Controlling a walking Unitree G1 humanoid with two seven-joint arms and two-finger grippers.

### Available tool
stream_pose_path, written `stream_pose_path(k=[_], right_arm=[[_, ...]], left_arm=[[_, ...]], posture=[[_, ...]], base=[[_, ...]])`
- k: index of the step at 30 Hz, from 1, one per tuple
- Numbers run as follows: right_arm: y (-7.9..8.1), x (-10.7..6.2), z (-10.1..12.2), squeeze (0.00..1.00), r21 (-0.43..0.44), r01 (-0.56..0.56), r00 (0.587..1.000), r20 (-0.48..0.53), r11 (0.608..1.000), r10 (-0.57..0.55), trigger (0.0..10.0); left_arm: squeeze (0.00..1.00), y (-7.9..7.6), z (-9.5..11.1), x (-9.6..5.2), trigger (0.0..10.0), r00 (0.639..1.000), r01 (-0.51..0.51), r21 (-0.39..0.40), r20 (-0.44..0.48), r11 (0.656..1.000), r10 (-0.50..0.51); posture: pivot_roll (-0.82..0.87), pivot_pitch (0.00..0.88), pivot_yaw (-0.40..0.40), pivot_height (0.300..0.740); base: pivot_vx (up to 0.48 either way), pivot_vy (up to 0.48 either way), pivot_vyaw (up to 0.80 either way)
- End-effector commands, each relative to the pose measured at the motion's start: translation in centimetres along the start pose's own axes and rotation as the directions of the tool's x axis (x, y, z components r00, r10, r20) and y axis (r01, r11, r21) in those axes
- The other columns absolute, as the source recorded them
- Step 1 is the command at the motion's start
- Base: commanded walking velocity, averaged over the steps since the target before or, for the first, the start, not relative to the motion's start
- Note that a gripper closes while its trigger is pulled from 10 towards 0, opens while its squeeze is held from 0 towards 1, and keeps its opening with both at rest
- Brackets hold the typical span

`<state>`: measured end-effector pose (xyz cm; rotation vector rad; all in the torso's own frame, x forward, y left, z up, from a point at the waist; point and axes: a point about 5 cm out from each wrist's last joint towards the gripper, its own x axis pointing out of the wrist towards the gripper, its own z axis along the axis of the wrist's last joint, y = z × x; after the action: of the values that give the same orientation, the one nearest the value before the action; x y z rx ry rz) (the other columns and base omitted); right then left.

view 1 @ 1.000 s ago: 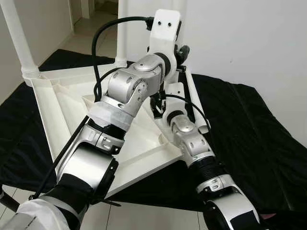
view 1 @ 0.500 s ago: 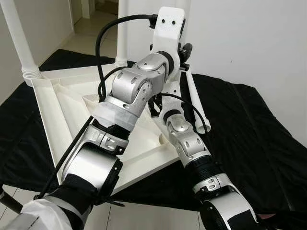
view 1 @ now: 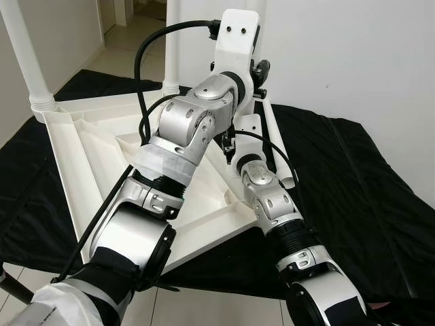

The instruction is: Building children table

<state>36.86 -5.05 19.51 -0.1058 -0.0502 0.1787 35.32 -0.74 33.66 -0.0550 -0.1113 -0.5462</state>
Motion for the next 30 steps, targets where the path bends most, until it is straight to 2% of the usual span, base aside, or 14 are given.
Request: stream_pose_path(k=[1,2,3,4,5,6,10,16,17,18,19,23,26,30], right_arm=[[0.5,0.1,-0.3,0.0,-0.012,-0.035,0.999,-0.028,0.999,0.034,2.2],[0.6,0.1,-0.3,0.0,-0.008,-0.049,0.998,-0.028,0.999,0.049,8.6],[0.6,0.1,-0.3,0.0,-0.008,-0.049,0.998,-0.028,0.999,0.049,8.6],[0.6,0.1,-0.3,0.0,-0.006,-0.052,0.998,-0.029,0.999,0.052,10.0],[0.6,0.1,-0.3,0.0,-0.006,-0.052,0.998,-0.029,0.999,0.052,10.0],[0.6,0.1,-0.3,0.0,-0.001,-0.053,0.998,-0.032,0.999,0.053,10.0],[0.7,0.0,-0.5,0.0,0.019,-0.052,0.998,-0.044,0.998,0.053,10.0],[0.8,0.0,-0.6,0.0,0.029,-0.054,0.997,-0.047,0.998,0.055,10.0],[0.8,-0.1,-0.7,0.0,0.035,-0.054,0.997,-0.049,0.998,0.055,10.0],[0.8,-0.1,-0.7,0.0,0.04,-0.053,0.997,-0.05,0.998,0.055,10.0],[0.7,-0.2,-0.8,0.0,0.052,-0.049,0.998,-0.047,0.997,0.051,10.0],[0.2,-0.2,-0.9,0.0,0.084,-0.024,0.999,-0.043,0.996,0.028,10.0],[-0.7,-0.1,-0.9,0.0,0.101,0.013,0.999,-0.043,0.995,-0.009,10.0],[-1.4,-0.1,-0.9,0.0,0.11,0.038,0.999,-0.036,0.993,-0.034,10.0]], left_arm=[[0.0,-2.5,0.6,0.1,10.0,0.99,0.141,0.037,0.014,0.989,-0.142],[0.0,-2.5,0.7,0.1,10.0,0.989,0.147,0.071,0.022,0.987,-0.149],[0.0,-2.5,0.7,0.1,10.0,0.989,0.147,0.071,0.022,0.987,-0.149],[0.0,-2.7,0.7,0.1,10.0,0.986,0.161,0.068,0.035,0.985,-0.164],[0.0,-2.7,0.7,0.1,10.0,0.986,0.161,0.068,0.035,0.985,-0.164],[1.0,-2.8,0.7,0.0,10.0,0.983,0.177,0.037,0.045,0.984,-0.178],[1.0,-3.1,0.9,-0.2,10.0,0.977,0.205,0.003,0.058,0.979,-0.205],[1.0,-3.0,1.0,-0.2,10.0,0.977,0.204,0.015,0.068,0.979,-0.204],[0.94,-2.8,1.2,-0.2,10.0,0.977,0.199,0.021,0.077,0.98,-0.2],[0.94,-2.7,1.3,-0.3,10.0,0.977,0.195,0.024,0.083,0.98,-0.197],[0.0,-2.5,1.4,-0.4,10.0,0.977,0.189,0.028,0.098,0.982,-0.19],[0.0,-2.0,1.7,-0.8,10.0,0.971,0.18,0.035,0.151,0.983,-0.183],[0.0,-1.8,1.6,-1.7,10.0,0.959,0.202,0.014,0.199,0.979,-0.201],[0.0,-1.9,1.4,-2.2,10.0,0.954,0.223,-0.011,0.21,0.975,-0.215]], posture=[[0.04,0.0,-0.125,0.74],[0.04,0.0,-0.125,0.74],[0.04,0.0,-0.125,0.74],[0.04,0.0,-0.125,0.74],[0.04,0.0,-0.125,0.74],[0.04,0.0,-0.124,0.74],[0.04,0.0,-0.124,0.74],[0.04,0.0,-0.123,0.74],[0.05,0.0,-0.123,0.74],[0.05,0.0,-0.123,0.74],[0.05,0.0,-0.122,0.74],[0.04,0.0,-0.12,0.74],[0.04,0.0,-0.118,0.74],[0.04,0.0,-0.117,0.74]], base=[[0.0,0.0,0.0],[0.0,0.0,0.0],[0.0,0.0,0.0],[0.0,0.0,0.0],[0.0,0.0,0.0],[0.0,0.0,0.0],[0.0,0.0,0.0],[0.0,0.0,0.0],[0.0,0.0,0.0],[0.0,0.0,0.0],[0.0,0.0,0.0],[0.0,0.0,0.0],[0.0,0.0,0.0],[0.0,0.0,0.0]])
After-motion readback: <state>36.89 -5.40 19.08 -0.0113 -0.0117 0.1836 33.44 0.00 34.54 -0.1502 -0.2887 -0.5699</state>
